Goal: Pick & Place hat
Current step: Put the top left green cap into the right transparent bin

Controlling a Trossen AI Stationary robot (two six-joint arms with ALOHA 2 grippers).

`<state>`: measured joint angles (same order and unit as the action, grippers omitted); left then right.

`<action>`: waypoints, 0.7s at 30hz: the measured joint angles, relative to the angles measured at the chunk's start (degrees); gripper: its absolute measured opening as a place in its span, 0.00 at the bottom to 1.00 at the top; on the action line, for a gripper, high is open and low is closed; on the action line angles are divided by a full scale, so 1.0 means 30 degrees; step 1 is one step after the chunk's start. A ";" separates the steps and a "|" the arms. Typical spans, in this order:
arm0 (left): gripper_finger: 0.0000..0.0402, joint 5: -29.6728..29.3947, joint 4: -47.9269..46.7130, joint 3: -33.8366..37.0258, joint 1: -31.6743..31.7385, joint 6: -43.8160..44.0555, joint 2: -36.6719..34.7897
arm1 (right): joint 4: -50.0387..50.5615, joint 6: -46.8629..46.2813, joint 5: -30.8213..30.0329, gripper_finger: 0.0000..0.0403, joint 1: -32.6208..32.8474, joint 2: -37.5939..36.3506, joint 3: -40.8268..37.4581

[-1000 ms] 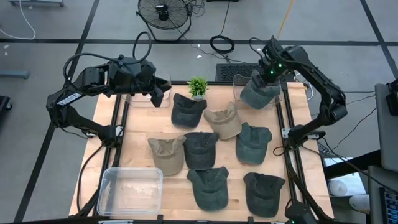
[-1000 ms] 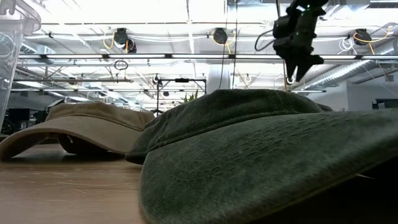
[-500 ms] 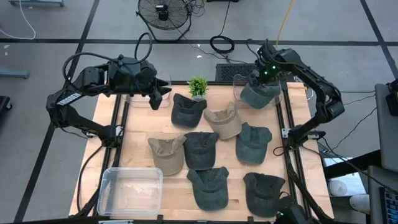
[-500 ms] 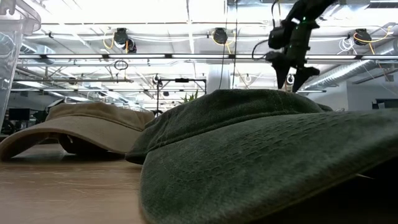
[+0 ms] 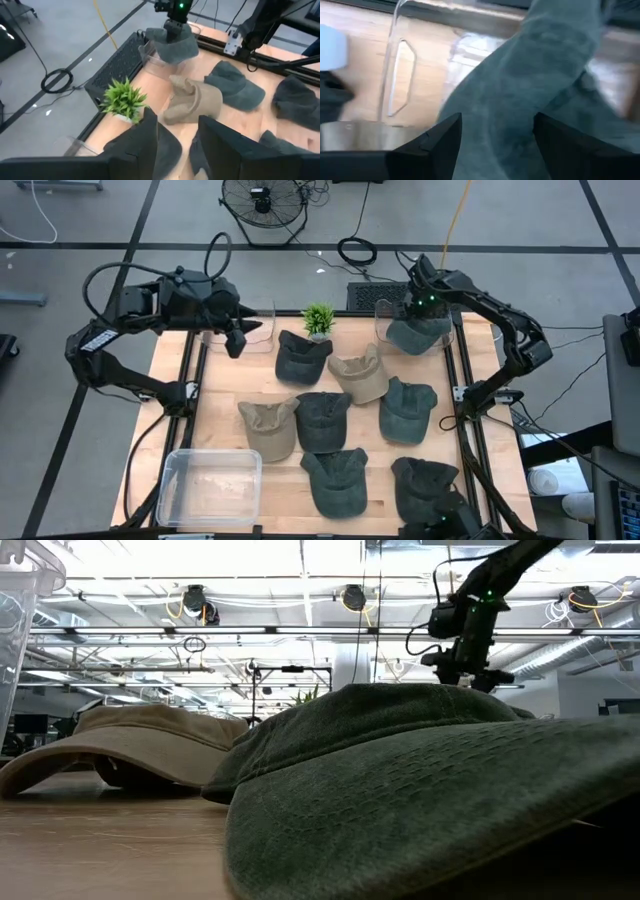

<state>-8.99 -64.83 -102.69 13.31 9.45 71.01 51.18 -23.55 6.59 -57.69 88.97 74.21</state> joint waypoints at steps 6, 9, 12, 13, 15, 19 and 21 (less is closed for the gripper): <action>0.38 -0.0014 -0.0062 0.0000 0.0379 0.0029 -0.0576 | -0.0451 -0.0307 0.0290 0.55 -0.0007 0.0000 -0.1212; 0.38 -0.0017 -0.0049 0.0000 0.0493 0.0030 -0.0748 | -0.0402 0.0095 0.0290 0.49 -0.0007 0.0000 -0.1441; 0.38 -0.0017 -0.0031 -0.0001 0.0608 0.0006 -0.0795 | -0.0379 0.0584 0.0305 0.40 -0.0007 -0.0014 -0.1450; 0.38 -0.0017 -0.0041 0.0000 0.0608 -0.0043 -0.0797 | -0.0360 0.0784 0.0312 0.36 -0.0007 -0.0053 -0.1450; 0.38 -0.0017 -0.0036 0.0000 0.0608 -0.0091 -0.0797 | -0.0357 0.1193 0.0312 0.28 -0.0007 -0.0154 -0.1457; 0.38 -0.0017 -0.0033 0.0000 0.0601 -0.0638 -0.0790 | -0.0185 0.2384 0.0368 0.09 -0.0022 -0.0528 -0.1457; 0.38 -0.0023 -0.0033 -0.0001 0.0608 -0.0714 -0.0790 | 0.0003 0.3270 0.0382 0.03 -0.0015 -0.1008 -0.1429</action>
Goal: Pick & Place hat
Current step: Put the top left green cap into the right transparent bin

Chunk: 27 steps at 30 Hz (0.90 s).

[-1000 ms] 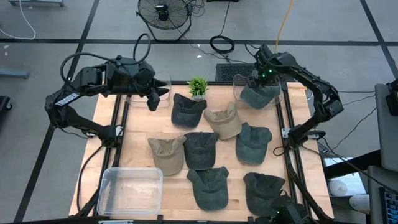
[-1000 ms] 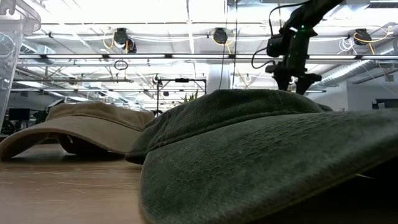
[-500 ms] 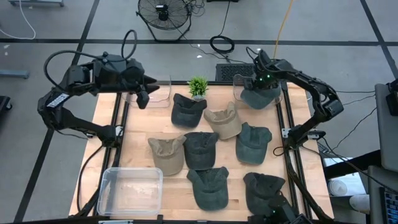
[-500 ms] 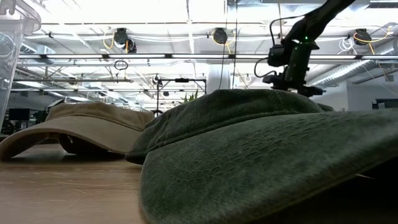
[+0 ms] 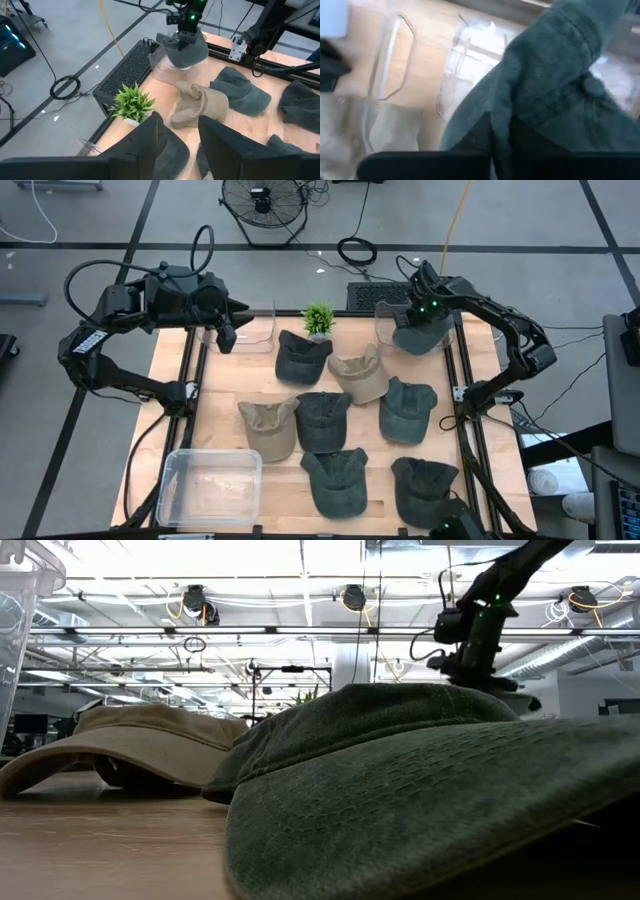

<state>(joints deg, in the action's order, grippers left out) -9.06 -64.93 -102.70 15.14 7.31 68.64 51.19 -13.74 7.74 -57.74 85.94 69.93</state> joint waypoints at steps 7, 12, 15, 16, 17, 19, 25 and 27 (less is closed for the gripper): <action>0.38 -0.0156 0.0007 -0.0005 -0.0007 0.0093 0.0007 | -0.0375 0.5060 -0.2106 0.04 0.0576 -0.2417 0.0960; 0.38 -0.0514 0.0033 0.0000 -0.0011 -0.0242 0.0007 | -0.2886 1.1328 -0.2146 0.02 0.2038 -0.3866 0.0963; 0.38 -0.0533 0.0227 -0.0004 -0.0007 -0.0265 0.0007 | -0.4080 1.2910 -0.1961 0.04 0.2828 -0.3940 0.0683; 0.38 -0.0531 0.0335 -0.0006 -0.0015 -0.0256 0.0007 | -0.4138 1.3156 -0.1774 0.05 0.3013 -0.3916 0.0508; 0.38 -0.0529 0.0427 -0.0002 -0.0015 -0.0196 0.0007 | -0.4043 1.3353 -0.1581 0.06 0.3162 -0.3844 0.0350; 0.38 -0.0525 0.0525 -0.0006 -0.0015 0.0159 0.0007 | -0.3925 1.3406 -0.1570 0.06 0.3482 -0.3653 -0.0034; 0.38 -0.0292 0.0511 -0.0006 -0.0015 0.1017 0.0007 | -0.4696 1.3126 -0.1556 0.04 0.3570 -0.3596 -0.2464; 0.38 -0.0115 0.0511 -0.0006 -0.0015 0.1122 0.0007 | -0.4851 1.2569 -0.1570 0.05 0.3555 -0.3596 -0.3449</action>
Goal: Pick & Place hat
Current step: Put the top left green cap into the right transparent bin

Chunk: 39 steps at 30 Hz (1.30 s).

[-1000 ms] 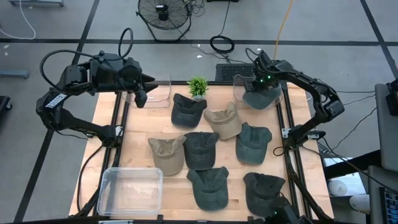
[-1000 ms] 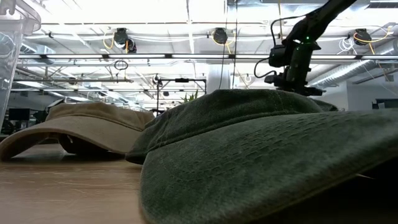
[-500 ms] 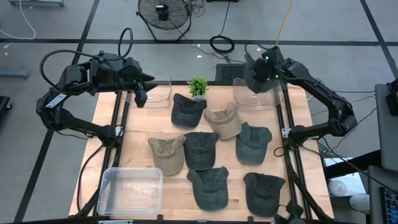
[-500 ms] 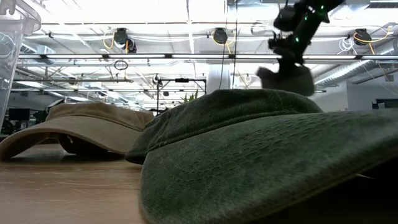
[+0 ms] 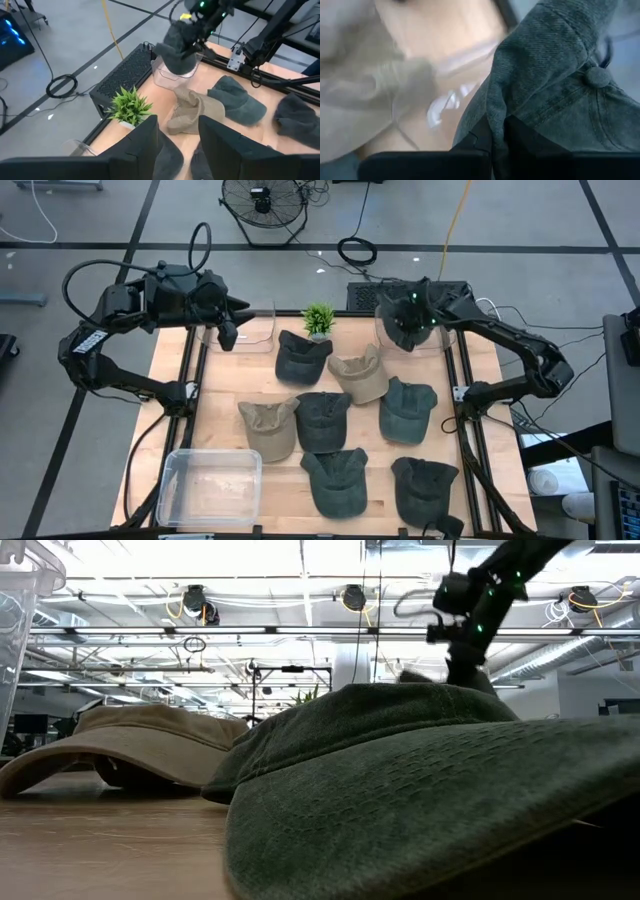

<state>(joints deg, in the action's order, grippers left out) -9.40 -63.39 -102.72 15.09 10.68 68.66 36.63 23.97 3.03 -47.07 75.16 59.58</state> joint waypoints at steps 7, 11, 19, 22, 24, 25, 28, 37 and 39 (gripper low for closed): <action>0.38 0.0051 -0.0001 0.0000 0.0000 0.0767 0.0000 | -0.1022 -0.0186 -0.1149 0.14 0.0102 0.0000 -0.2306; 0.38 0.0232 -0.0001 0.0000 0.0000 0.0940 0.0000 | -0.2062 0.0431 -0.1498 0.19 -0.0132 -0.0007 -0.2832; 0.38 0.0342 -0.0009 0.0000 0.0000 0.1202 0.0000 | -0.4161 0.1643 -0.1492 0.25 -0.1349 -0.0007 -0.3892; 0.38 0.0600 -0.0016 0.0000 0.0000 0.1209 0.0000 | -0.4285 0.2476 -0.1556 0.26 -0.1811 -0.0007 -0.4297; 0.38 0.0662 -0.0022 0.0000 0.0000 0.1209 0.0000 | -0.4771 0.3268 -0.1574 0.26 -0.2086 -0.0007 -0.4484; 0.38 0.0675 -0.0023 0.0000 0.0000 0.1209 0.0000 | -0.5206 0.3588 -0.1574 0.26 -0.2187 -0.0007 -0.4565; 0.38 0.0676 -0.0023 0.0000 0.0000 0.1217 0.0000 | -0.6875 0.4277 -0.1588 0.26 -0.2383 0.0002 -0.4608; 0.38 0.0682 -0.0023 0.0000 0.0000 0.1832 0.0000 | -0.8339 0.4097 -0.2527 0.27 -0.2347 0.0678 -0.4600; 0.38 0.0686 -0.0023 0.0000 -0.0004 0.2231 0.0000 | -0.8318 0.3938 -0.2829 0.27 -0.2166 0.0515 -0.4600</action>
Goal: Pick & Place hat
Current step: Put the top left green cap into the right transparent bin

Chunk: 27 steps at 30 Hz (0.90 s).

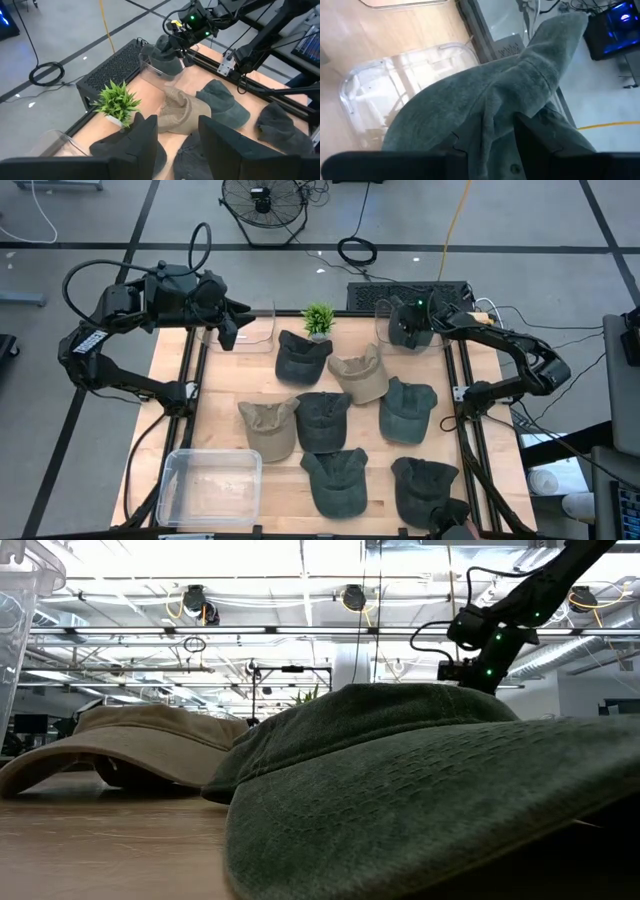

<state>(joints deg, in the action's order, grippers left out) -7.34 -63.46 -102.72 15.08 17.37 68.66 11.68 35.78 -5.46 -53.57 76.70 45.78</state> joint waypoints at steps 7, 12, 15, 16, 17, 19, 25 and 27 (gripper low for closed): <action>0.38 0.0004 0.0000 -0.0007 -0.0334 0.0342 0.0000 | 0.0014 0.0431 -0.0785 0.29 0.1032 -0.2003 0.0007; 0.38 -0.0062 0.0005 -0.0007 -0.0353 -0.0223 0.0005 | 0.1463 -0.0229 -0.0681 0.31 0.1855 -0.2969 0.0036; 0.38 -0.0205 0.0039 -0.0007 -0.0353 -0.0622 0.0039 | 0.2350 -0.1265 -0.0690 0.31 0.2360 -0.3388 0.0036; 0.38 -0.0215 0.0044 -0.0007 -0.0353 -0.0697 0.0045 | 0.2405 -0.1666 -0.0691 0.31 0.2555 -0.3607 0.0036; 0.38 -0.0215 0.0044 -0.0007 -0.0353 -0.0760 0.0051 | 0.2326 -0.2196 -0.0755 0.31 0.2720 -0.3844 0.0036; 0.38 -0.0222 0.0049 -0.0007 -0.0353 -0.0831 0.0051 | 0.1945 -0.3807 -0.1738 0.31 0.3007 -0.4428 0.0036; 0.38 -0.0304 0.0058 -0.0007 -0.0339 -0.0738 0.0051 | 0.1034 -1.3795 -0.2552 0.29 0.2045 -0.5490 0.0095; 0.38 -0.0565 0.0066 -0.0007 -0.0339 -0.0745 0.0051 | 0.0789 -1.7013 -0.0953 0.27 0.1493 -0.5170 0.0109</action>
<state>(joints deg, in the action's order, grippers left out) -9.04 -63.26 -102.74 14.06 15.14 68.82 14.05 -15.25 -8.32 -49.09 61.19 46.11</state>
